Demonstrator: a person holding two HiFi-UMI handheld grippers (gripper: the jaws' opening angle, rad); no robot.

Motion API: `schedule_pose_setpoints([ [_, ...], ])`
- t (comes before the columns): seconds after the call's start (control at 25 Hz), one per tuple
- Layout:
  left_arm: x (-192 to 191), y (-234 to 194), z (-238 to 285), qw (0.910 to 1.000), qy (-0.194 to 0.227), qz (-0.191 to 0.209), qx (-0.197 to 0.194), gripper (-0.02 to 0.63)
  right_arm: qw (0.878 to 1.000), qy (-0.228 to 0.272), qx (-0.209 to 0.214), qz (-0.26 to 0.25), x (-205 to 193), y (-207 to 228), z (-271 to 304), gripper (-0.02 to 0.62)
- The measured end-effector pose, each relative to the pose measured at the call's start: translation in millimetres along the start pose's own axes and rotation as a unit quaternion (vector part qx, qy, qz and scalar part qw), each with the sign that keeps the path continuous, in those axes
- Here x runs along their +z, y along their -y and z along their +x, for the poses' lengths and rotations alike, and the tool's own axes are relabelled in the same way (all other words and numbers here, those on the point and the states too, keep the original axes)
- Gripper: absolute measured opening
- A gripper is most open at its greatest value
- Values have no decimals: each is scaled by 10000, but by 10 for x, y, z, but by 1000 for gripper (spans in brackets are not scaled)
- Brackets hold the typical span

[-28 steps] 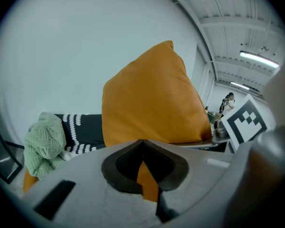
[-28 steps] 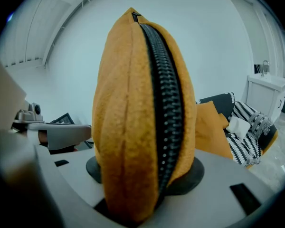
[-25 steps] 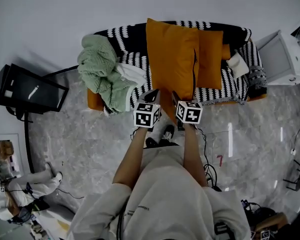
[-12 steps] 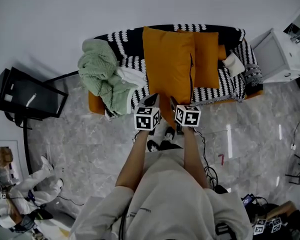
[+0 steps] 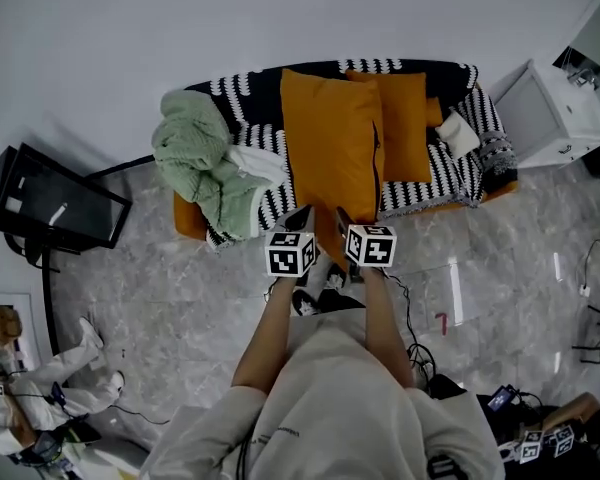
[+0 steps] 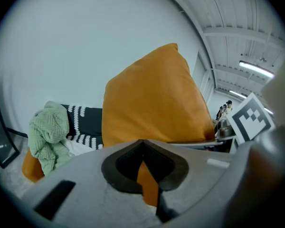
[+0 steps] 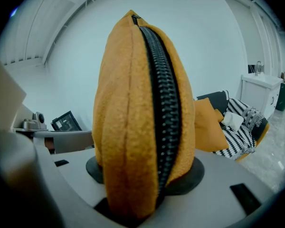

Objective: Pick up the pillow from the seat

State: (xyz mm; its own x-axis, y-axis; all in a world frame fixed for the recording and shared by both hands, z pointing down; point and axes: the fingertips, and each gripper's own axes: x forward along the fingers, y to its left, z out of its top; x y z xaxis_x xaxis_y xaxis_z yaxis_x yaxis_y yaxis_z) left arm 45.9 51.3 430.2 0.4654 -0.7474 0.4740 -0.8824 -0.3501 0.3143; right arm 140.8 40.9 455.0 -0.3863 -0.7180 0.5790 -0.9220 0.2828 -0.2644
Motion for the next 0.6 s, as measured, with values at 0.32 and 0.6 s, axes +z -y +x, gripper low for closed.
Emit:
schedule_pose_setpoints([
  [0.32,-20,22,-56,10000,29,37,-72,9,9999,120,-17,106,-20,-64,-76,224],
  [0.6,19,11,-39,9999,69,-12,-126,9,9998,105,-140,34,7,-35,-74,224],
])
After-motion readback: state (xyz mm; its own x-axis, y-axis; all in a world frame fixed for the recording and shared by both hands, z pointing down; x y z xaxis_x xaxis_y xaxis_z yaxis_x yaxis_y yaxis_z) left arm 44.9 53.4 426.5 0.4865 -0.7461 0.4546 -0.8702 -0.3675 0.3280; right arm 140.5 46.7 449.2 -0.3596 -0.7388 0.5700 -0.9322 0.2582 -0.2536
